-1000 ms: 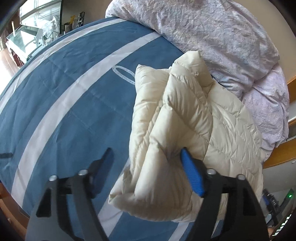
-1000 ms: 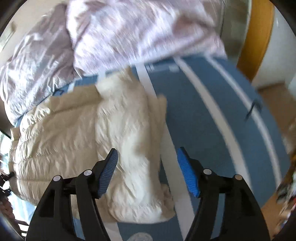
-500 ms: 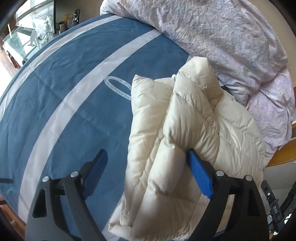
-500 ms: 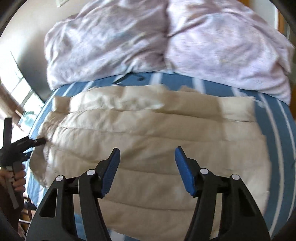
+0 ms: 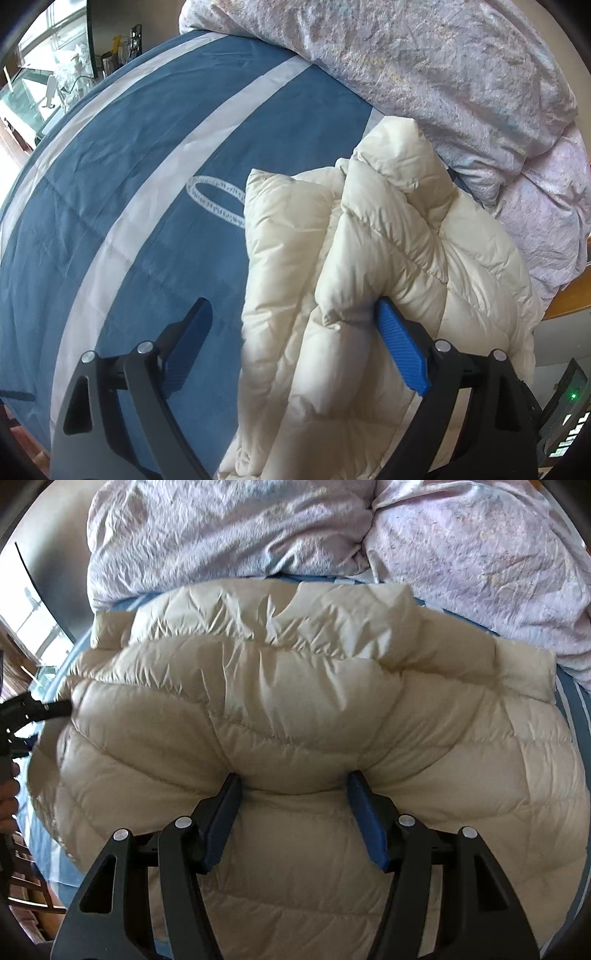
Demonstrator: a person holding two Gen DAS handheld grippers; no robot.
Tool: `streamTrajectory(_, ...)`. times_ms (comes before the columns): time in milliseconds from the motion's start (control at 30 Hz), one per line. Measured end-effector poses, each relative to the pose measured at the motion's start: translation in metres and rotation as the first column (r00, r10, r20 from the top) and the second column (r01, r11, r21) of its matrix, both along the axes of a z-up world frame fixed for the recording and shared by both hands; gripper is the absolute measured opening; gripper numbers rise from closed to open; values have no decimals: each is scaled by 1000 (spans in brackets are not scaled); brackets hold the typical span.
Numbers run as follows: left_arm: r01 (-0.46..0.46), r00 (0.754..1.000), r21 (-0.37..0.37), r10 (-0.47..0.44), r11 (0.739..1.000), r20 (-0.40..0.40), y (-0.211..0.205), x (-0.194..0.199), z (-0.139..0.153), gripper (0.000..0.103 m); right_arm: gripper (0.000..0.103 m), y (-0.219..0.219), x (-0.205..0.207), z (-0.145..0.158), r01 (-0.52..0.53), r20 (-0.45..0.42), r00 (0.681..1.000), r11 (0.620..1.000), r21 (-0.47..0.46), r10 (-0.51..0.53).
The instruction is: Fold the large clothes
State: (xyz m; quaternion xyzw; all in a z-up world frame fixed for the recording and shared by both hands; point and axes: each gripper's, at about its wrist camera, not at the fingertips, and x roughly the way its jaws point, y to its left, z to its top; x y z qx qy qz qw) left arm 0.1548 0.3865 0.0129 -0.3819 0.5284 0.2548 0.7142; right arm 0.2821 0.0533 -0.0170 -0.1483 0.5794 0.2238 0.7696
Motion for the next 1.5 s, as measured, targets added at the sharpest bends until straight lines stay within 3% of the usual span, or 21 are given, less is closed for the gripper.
streamTrajectory(333,13,1000,-2,-13,1000,9,-5,6,-11,86,64,2,-6,-12,-4,20,1000,1000,-19,4)
streamTrajectory(600,29,992,-49,-23,998,121,-12,3,-7,32,64,3,-5,-13,12,22,1000,1000,-20,-12)
streamTrajectory(700,36,988,-38,-30,999,152,-16,3,1,21,64,3,-5,-13,14,25,1000,1000,-16,-14)
streamTrajectory(833,27,979,-37,-20,999,201,-18,3,17,16,64,2,-7,-12,16,31,999,1000,-9,-15)
streamTrajectory(1200,40,949,-15,-33,999,314,-37,6,73,15,64,-8,-8,-5,22,25,999,999,41,-23)
streamTrajectory(1500,103,904,-18,-86,994,420,-78,24,124,15,64,-7,-7,-7,9,34,999,999,40,-10)
